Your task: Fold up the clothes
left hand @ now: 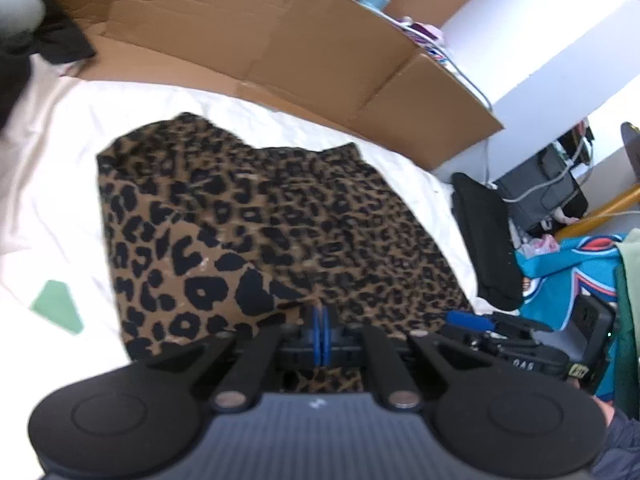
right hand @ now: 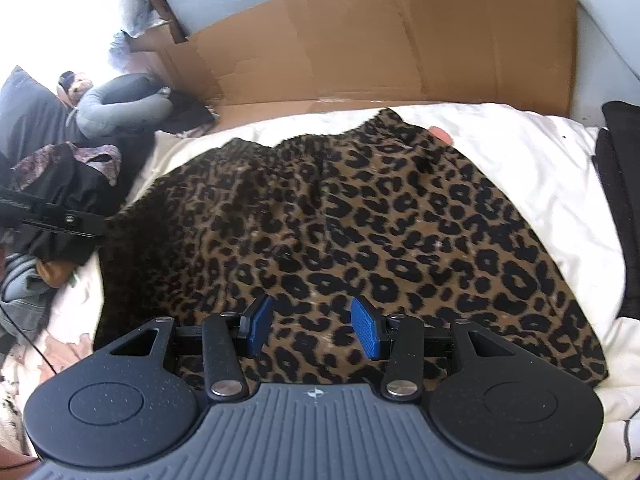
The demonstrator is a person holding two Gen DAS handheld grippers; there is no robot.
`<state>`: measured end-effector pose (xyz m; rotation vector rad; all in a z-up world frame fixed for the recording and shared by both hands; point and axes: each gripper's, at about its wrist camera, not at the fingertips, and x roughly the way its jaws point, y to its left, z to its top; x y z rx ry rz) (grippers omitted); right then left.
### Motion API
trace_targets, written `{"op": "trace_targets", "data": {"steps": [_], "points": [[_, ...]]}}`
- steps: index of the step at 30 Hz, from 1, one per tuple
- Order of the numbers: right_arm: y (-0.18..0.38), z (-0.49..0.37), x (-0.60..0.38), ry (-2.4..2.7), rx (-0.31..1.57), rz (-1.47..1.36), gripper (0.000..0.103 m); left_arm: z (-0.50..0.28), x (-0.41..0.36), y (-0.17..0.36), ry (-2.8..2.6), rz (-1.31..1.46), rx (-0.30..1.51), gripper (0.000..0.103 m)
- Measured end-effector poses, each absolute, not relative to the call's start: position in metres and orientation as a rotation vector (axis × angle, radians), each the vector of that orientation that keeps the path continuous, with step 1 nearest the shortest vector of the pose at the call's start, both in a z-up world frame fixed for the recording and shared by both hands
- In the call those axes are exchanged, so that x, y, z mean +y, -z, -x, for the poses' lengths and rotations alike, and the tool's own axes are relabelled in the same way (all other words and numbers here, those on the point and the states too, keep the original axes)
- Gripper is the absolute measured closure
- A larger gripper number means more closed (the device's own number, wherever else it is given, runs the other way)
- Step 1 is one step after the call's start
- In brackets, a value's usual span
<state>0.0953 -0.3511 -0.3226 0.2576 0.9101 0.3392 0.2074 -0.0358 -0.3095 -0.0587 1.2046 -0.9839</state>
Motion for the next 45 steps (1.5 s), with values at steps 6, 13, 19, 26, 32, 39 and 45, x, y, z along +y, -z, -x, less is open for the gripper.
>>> {"op": "trace_targets", "data": {"steps": [6, 13, 19, 26, 32, 39, 45], "points": [[0.312, -0.094, -0.341, -0.389, 0.887, -0.273, 0.052, -0.196, -0.071, 0.312, 1.059, 0.052, 1.211, 0.101], [0.304, -0.095, -0.328, -0.475, 0.862, -0.318, 0.052, -0.19, -0.091, 0.318, 1.088, 0.087, 1.236, 0.101], [0.304, -0.099, -0.305, -0.527, 0.858, -0.339, 0.052, -0.187, -0.1, 0.322, 1.099, 0.134, 1.265, 0.101], [0.309, -0.107, -0.288, -0.533, 0.844, -0.333, 0.052, -0.182, -0.117, 0.327, 1.14, 0.221, 1.308, 0.101], [0.319, -0.115, -0.288, -0.507, 0.807, -0.289, 0.052, -0.176, -0.128, 0.332, 1.156, 0.251, 1.368, 0.101], [0.338, -0.122, -0.286, -0.499, 0.808, -0.252, 0.098, -0.172, -0.124, 0.324, 1.198, 0.319, 1.345, 0.091], [0.355, -0.13, -0.295, -0.47, 0.859, -0.321, 0.096, -0.192, -0.11, 0.328, 1.094, 0.304, 1.324, 0.082]]}}
